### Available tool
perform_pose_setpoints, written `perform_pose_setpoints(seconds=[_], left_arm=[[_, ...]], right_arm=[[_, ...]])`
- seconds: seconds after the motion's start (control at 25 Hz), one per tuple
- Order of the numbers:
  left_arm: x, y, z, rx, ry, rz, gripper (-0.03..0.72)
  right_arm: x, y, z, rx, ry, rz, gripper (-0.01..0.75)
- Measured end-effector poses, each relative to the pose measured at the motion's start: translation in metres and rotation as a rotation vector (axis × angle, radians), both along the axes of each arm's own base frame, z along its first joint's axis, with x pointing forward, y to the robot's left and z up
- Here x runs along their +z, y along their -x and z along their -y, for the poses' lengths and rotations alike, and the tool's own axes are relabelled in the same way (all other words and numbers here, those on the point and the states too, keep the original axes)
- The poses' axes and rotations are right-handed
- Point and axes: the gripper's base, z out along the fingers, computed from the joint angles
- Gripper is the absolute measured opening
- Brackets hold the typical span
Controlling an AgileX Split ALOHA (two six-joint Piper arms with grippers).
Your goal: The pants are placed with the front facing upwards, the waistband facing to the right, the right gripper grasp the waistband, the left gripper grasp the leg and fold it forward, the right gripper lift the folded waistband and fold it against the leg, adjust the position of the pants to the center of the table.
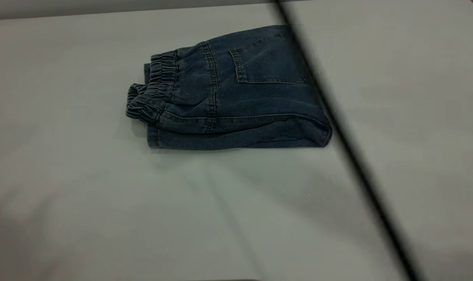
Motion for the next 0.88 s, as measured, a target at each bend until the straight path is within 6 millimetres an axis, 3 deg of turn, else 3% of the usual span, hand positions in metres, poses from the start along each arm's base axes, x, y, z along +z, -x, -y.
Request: perform_pose_setpoints(seconds=[0.16,0.28,0.4,0.6,0.88], left_arm=[[0.007,0.019,-0.009,0.000,0.022,0.050,0.391],[0.007,0.034,-0.015,-0.003,0.045,0.070,0.391],[-0.005,0.047,-0.018,-0.023,0.066,0.051,0.391],[-0.056,0.056,-0.018,-0.046,0.050,-0.077,0.391],[-0.151,0.059,-0.016,-0.054,-0.026,-0.326,0.391]], right_arm=[[0.050,0.026,0.028,0.028,-0.064,0.096,0.477],[0.073,0.048,0.053,0.046,-0.075,0.131,0.477],[0.081,0.071,0.077,0.059,-0.057,0.131,0.477],[0.066,0.106,0.119,0.056,0.023,0.092,0.468],[0.018,0.152,0.178,0.034,0.176,0.044,0.443]])
